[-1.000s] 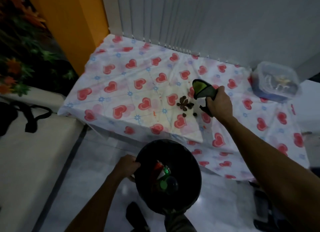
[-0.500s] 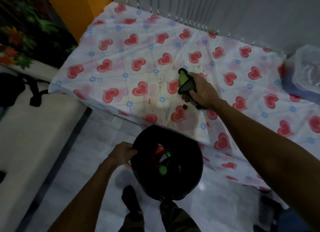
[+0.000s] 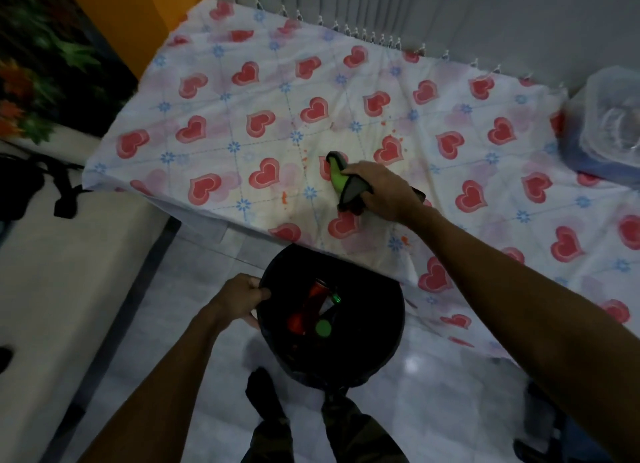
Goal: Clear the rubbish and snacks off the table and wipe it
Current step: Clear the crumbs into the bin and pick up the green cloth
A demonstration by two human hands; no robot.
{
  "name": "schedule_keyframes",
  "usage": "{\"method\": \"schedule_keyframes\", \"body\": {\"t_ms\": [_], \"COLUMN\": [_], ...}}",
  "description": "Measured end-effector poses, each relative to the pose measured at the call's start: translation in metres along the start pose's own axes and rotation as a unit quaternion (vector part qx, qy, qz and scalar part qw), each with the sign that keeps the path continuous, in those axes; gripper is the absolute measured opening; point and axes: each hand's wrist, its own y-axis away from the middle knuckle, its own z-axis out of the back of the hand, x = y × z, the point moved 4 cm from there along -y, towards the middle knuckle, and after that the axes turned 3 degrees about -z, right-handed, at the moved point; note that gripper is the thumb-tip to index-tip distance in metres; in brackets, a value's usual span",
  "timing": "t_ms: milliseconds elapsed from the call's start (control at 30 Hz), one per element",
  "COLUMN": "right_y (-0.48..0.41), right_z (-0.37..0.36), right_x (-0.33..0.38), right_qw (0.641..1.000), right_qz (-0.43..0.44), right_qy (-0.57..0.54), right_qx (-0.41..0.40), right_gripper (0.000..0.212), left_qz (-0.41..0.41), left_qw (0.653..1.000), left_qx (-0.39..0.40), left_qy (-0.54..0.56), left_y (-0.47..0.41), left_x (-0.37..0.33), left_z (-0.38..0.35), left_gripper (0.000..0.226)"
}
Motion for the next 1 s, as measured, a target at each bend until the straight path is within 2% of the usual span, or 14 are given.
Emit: {"method": "schedule_keyframes", "body": {"t_ms": [267, 500, 700, 867, 1000], "right_y": [0.041, 0.082, 0.127, 0.154, 0.163], "right_z": [-0.029, -0.055, -0.085, -0.111, -0.113], "right_x": [0.019, 0.043, 0.08, 0.101, 0.101], "right_qw": [0.996, 0.994, 0.996, 0.996, 0.998], "right_qz": [0.07, 0.06, 0.07, 0.087, 0.065], "right_qy": [-0.023, -0.055, -0.013, 0.0, -0.012], "right_qx": [-0.053, -0.076, -0.05, 0.004, 0.006], "right_gripper": [0.061, 0.061, 0.062, 0.061, 0.062], "left_qz": [-0.012, -0.014, -0.022, -0.022, -0.025], "left_qw": [1.0, 1.0, 1.0, 1.0, 1.0], "left_qx": [0.005, 0.013, 0.013, 0.009, 0.01], "left_qy": [-0.002, 0.003, 0.008, 0.011, 0.01], "left_y": [-0.004, -0.008, -0.004, -0.002, 0.0], "left_x": [0.0, 0.005, 0.005, 0.004, 0.003], "left_z": [-0.003, -0.008, -0.015, -0.015, -0.016], "left_gripper": [0.018, 0.017, 0.018, 0.018, 0.018]}}
